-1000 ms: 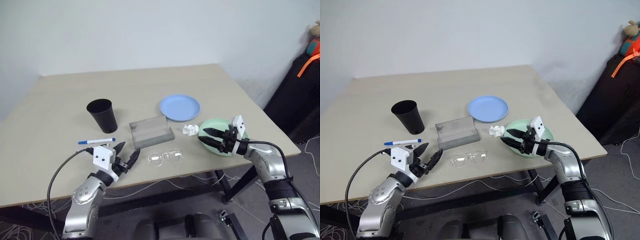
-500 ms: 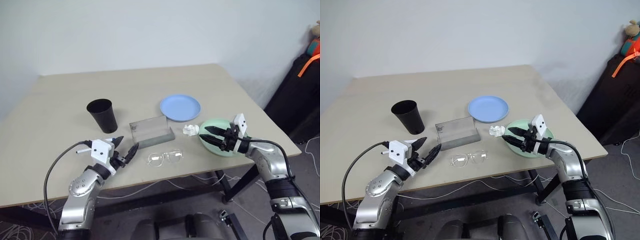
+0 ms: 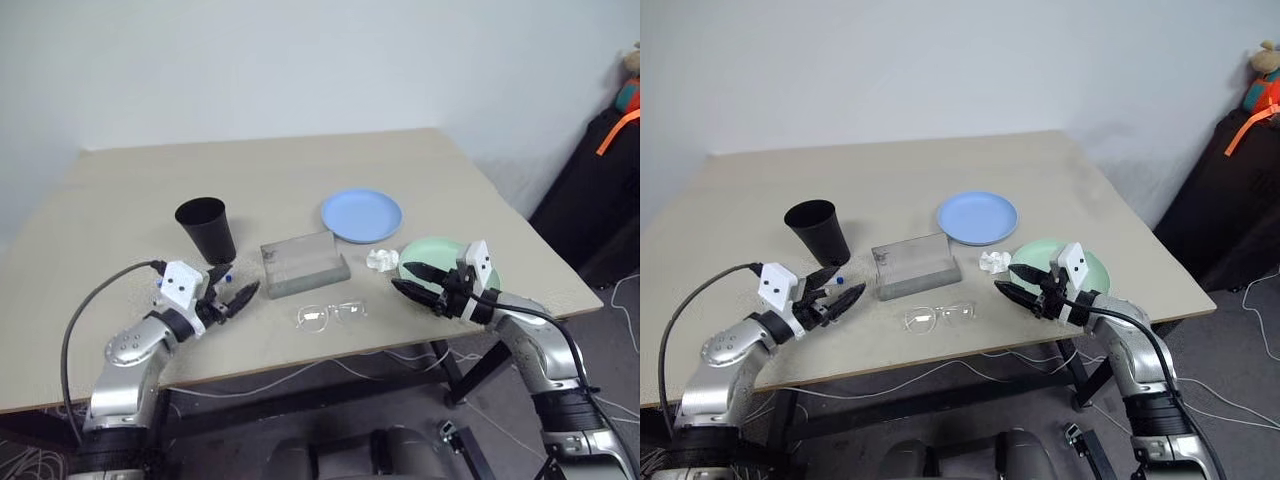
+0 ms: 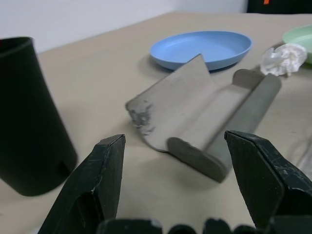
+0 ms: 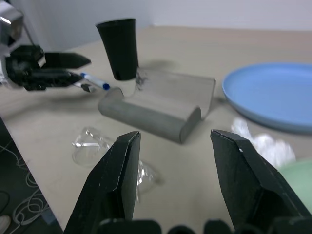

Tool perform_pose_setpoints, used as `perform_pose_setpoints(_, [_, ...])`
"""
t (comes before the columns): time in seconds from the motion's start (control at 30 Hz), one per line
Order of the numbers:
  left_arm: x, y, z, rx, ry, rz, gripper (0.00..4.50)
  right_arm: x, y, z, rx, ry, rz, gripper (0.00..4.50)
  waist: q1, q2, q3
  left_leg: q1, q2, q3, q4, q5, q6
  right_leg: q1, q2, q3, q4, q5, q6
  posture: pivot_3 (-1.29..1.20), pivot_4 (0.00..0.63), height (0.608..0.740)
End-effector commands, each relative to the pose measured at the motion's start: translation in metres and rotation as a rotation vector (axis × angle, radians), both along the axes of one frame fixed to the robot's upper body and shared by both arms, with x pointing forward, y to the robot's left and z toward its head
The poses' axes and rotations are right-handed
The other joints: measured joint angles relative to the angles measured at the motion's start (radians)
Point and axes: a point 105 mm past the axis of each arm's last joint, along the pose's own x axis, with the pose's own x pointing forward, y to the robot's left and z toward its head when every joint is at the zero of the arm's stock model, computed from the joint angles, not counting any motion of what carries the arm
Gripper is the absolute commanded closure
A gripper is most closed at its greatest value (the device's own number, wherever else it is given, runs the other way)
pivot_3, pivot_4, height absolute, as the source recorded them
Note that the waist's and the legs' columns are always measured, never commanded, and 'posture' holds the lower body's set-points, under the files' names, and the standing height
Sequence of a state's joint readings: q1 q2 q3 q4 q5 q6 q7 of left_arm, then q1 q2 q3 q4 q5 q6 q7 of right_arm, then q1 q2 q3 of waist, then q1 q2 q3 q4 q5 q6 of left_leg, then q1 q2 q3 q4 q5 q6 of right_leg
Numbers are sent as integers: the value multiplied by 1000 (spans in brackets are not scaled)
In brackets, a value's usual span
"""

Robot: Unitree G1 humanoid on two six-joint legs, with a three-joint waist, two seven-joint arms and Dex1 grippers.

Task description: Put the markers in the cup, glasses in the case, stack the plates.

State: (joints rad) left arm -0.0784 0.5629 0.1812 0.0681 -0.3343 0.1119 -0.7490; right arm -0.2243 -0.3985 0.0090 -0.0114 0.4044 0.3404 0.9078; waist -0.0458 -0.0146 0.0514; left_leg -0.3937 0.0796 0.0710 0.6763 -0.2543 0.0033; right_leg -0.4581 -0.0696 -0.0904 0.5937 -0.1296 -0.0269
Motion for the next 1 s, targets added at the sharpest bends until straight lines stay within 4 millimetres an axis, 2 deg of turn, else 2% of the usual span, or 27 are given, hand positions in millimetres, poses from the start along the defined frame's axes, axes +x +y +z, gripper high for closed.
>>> perform_pose_setpoints(0.03, [2, -13, 21, -18, 2, -148, 1069, -7, -1, 16, 5, -56, 21, 2004, 0, 0, 0, 0, 0, 0, 0, 0, 0, 0, 0, 0, 0, 0, 0, 0, 0, 740])
perform_pose_setpoints(0.13, [0, -22, 21, -15, 58, -249, 1069, -13, -2, 17, 4, -42, 31, 2004, 1, 0, 0, 0, 0, 0, 0, 0, 0, 0, 0, 0, 0, 0, 0, 0, 0, 740])
perform_pose_setpoints(0.23, [-2, -44, 15, 34, 153, -429, 1069, -19, -4, 13, -10, -35, 24, 2004, 3, 0, 0, 0, 0, 0, 0, 0, 0, 0, 0, 0, 0, 0, 0, 0, 0, 740])
perform_pose_setpoints(0.37, [-2, -75, 18, 86, 219, -607, 1069, -18, -4, 10, -8, -38, 15, 2004, 2, 0, 0, -1, -1, 0, 0, 0, 0, 0, 0, 0, -1, 0, 0, 0, 0, 740])
perform_pose_setpoints(0.5, [5, -105, 11, 259, 256, -773, 1069, -14, 4, 11, 14, -59, 1, 2004, 0, 0, 0, 0, 0, 0, 0, 0, 0, 1, 1, 1, -1, 0, 0, 0, 0, 740])
perform_pose_setpoints(0.67, [17, -121, 9, 378, 264, -853, 1069, -17, 6, 9, -2, -66, 7, 2004, -1, 0, 0, 0, -1, 0, 0, 1, 1, 0, 2, 3, -1, 0, 0, 0, 0, 740])
perform_pose_setpoints(0.87, [25, -129, -3, 525, 278, -930, 1069, -22, 4, -3, -83, -76, 22, 2004, 0, -1, 0, -1, -2, 0, 0, 2, 4, 0, 2, 6, 0, 0, 0, 0, 0, 740])
perform_pose_setpoints(1.0, [30, -140, -3, 533, 275, -957, 1069, -25, 3, -9, -85, -74, 17, 2004, 0, -1, 0, -1, -3, 0, 1, 2, 5, 0, 2, 7, -1, 0, 0, 0, 0, 740])
